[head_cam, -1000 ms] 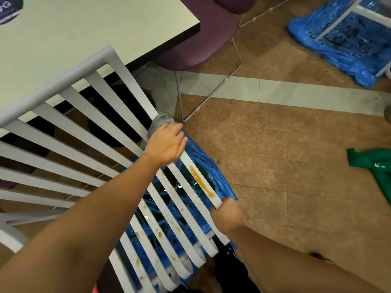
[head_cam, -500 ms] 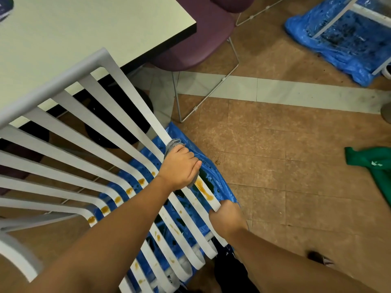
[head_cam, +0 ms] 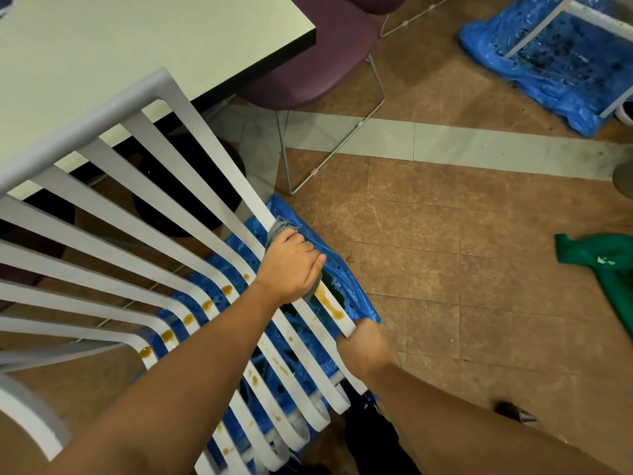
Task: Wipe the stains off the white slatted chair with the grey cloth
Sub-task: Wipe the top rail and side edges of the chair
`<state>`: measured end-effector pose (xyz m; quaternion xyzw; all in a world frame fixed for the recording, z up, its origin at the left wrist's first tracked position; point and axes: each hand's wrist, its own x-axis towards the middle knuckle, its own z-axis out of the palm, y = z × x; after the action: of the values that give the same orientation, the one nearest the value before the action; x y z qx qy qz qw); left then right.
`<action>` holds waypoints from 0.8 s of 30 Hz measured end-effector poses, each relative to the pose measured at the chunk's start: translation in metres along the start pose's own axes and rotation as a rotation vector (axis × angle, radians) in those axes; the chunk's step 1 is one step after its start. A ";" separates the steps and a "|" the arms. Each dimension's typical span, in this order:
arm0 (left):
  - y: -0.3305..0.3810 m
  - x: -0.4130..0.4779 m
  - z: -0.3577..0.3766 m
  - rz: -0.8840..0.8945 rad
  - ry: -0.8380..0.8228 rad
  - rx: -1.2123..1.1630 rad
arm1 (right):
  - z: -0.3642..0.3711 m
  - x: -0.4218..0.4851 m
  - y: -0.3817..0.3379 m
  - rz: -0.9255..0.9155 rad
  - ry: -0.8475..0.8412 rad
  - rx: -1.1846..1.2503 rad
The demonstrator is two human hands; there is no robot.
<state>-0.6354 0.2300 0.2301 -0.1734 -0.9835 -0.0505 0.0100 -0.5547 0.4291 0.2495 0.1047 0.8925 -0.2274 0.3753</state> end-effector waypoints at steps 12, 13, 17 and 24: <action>0.018 -0.009 0.001 0.036 -0.039 -0.006 | -0.002 -0.002 -0.002 -0.009 -0.015 0.005; 0.014 -0.007 0.001 0.078 -0.046 0.004 | -0.003 -0.001 -0.002 -0.011 -0.020 0.016; -0.030 0.014 -0.010 0.142 -0.063 0.155 | -0.004 -0.001 -0.001 -0.003 -0.044 0.038; -0.094 0.042 -0.052 -0.016 -0.005 0.396 | -0.003 0.001 0.003 -0.019 -0.032 0.016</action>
<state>-0.7068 0.1514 0.2748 -0.1604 -0.9756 0.1443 0.0412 -0.5562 0.4330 0.2498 0.0955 0.8854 -0.2396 0.3866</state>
